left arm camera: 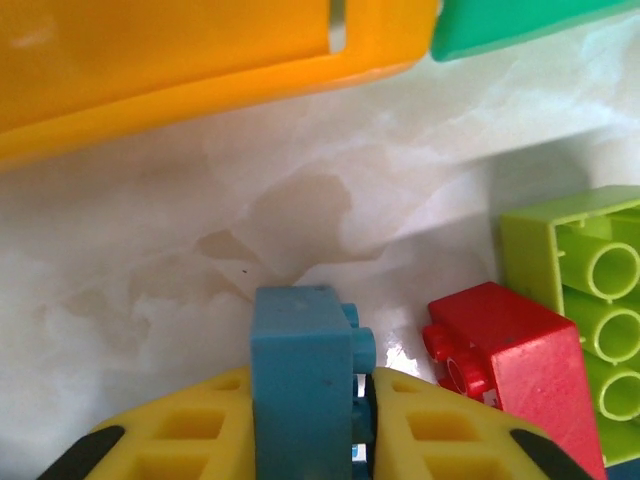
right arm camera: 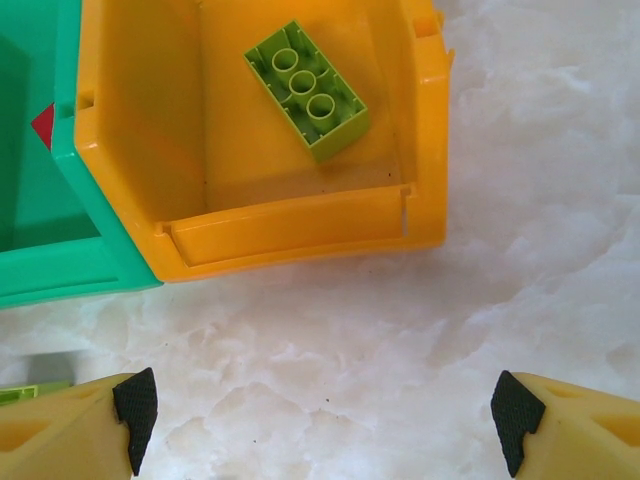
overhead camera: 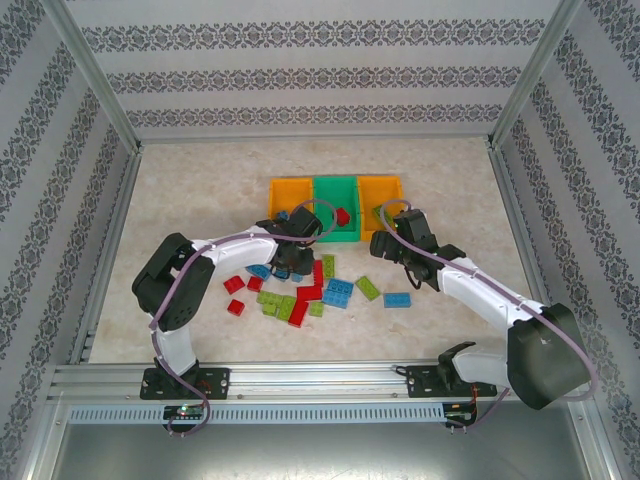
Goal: Sort the legos into containers by color
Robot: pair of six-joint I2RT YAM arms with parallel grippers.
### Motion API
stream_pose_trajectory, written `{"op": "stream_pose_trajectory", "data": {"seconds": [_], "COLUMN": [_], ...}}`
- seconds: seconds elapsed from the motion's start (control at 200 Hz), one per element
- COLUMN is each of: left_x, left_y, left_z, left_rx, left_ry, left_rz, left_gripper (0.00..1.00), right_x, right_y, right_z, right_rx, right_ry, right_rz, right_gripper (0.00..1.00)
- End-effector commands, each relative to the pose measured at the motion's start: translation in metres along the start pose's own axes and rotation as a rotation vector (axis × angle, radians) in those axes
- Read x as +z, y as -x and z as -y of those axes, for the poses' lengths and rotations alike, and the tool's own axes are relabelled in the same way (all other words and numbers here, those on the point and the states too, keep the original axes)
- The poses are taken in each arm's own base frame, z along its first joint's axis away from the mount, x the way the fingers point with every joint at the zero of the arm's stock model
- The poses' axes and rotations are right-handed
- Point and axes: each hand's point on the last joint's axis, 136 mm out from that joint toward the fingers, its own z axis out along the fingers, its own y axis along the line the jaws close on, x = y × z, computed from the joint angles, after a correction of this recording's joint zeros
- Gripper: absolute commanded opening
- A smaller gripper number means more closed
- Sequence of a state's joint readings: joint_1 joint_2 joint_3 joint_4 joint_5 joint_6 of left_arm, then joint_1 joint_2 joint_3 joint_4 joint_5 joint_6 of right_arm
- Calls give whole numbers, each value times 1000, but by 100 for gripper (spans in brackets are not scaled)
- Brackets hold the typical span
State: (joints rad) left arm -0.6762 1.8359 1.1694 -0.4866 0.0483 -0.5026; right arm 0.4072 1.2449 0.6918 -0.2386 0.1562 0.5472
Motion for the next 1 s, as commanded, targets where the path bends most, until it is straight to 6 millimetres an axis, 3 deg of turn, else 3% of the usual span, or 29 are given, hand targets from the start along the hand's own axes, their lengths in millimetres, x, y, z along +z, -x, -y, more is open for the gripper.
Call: {"op": "stream_pose_trajectory", "data": {"seconds": [0.0,0.12,0.255,0.42,0.54,0.794,0.994], "left_x": [-5,-16,-44,-93,-115,-99,-78], "left_y": [-1,4,18,53,81,128,156], "left_z": [3,2,3,-10,-25,-57,-62], "left_rx": [24,24,36,59,48,-39,-64], "left_ry": [17,23,23,77,92,52,23], "left_rz": [-5,22,86,220,293,305,299], "left_gripper": [22,19,18,18,18,18,18], "right_x": [-3,-3,-4,-5,-6,-13,-9], "right_y": [-4,-5,-9,-15,-20,-46,-64], "right_z": [10,11,15,17,8,-19,-26], "right_rx": [16,15,14,28,10,-171,-167], "right_ry": [-20,-23,-34,-21,33,82,89], "right_rz": [-2,-2,-6,-7,-13,-65,-102], "right_gripper": [90,90,90,90,90,89,88]}}
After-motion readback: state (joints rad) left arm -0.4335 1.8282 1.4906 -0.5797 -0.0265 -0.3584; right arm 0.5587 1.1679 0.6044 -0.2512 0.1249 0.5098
